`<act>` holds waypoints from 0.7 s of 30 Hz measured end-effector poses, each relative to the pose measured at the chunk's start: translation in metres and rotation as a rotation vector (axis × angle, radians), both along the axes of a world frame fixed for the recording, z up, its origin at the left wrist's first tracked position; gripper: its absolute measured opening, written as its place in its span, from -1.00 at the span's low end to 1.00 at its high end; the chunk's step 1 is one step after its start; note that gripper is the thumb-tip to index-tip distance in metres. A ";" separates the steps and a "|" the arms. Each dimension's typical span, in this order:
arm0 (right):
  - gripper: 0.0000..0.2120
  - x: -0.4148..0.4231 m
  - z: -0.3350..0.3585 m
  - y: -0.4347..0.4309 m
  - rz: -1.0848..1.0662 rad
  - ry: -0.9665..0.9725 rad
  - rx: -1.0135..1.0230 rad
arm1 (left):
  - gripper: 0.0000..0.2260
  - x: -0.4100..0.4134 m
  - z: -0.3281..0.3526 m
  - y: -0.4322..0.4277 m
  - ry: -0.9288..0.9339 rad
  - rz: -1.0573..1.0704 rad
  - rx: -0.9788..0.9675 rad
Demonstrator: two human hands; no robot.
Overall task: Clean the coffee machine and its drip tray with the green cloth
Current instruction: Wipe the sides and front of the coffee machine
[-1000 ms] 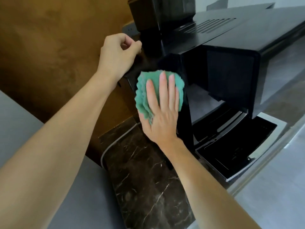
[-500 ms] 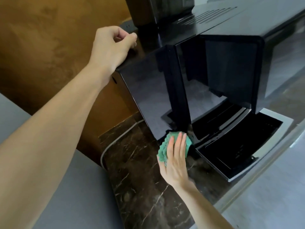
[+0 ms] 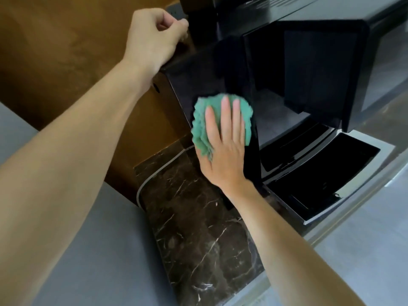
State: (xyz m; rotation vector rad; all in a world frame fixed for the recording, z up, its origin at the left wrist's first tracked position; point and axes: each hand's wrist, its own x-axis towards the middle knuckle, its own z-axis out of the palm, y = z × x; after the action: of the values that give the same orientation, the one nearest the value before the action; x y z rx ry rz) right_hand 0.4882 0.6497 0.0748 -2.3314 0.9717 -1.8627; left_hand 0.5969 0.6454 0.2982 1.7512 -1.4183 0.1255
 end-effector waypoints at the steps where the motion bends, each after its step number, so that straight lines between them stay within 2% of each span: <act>1: -0.36 0.001 -0.035 0.008 0.002 0.013 0.092 | -0.75 -0.001 0.000 0.000 -0.007 -0.005 -0.004; 4: -0.33 0.008 -0.119 0.041 0.077 -0.072 0.453 | -0.78 -0.001 0.000 0.002 -0.020 -0.029 -0.002; 7: -0.32 0.023 -0.144 0.066 0.114 -0.378 0.871 | -0.78 -0.003 -0.001 0.003 0.024 -0.029 -0.005; 10: -0.27 0.033 -0.148 0.070 0.135 -0.588 1.034 | -0.79 -0.008 0.000 0.004 0.095 -0.002 -0.020; 13: -0.32 0.036 -0.142 0.067 0.127 -0.785 1.219 | -0.79 -0.018 0.003 0.015 0.111 -0.038 -0.032; 19: -0.40 0.031 -0.127 0.060 0.079 -1.052 1.550 | -0.71 -0.052 0.001 0.039 -0.042 -0.162 -0.088; 21: -0.40 0.028 -0.119 0.052 0.054 -1.047 1.655 | -0.70 -0.059 -0.005 0.038 -0.133 -0.159 -0.064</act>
State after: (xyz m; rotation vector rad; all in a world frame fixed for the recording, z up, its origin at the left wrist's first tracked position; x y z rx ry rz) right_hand 0.5165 0.7014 -0.0438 -0.3522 1.2861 -0.9980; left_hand 0.5376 0.6838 0.2930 1.5964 -1.6260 0.2033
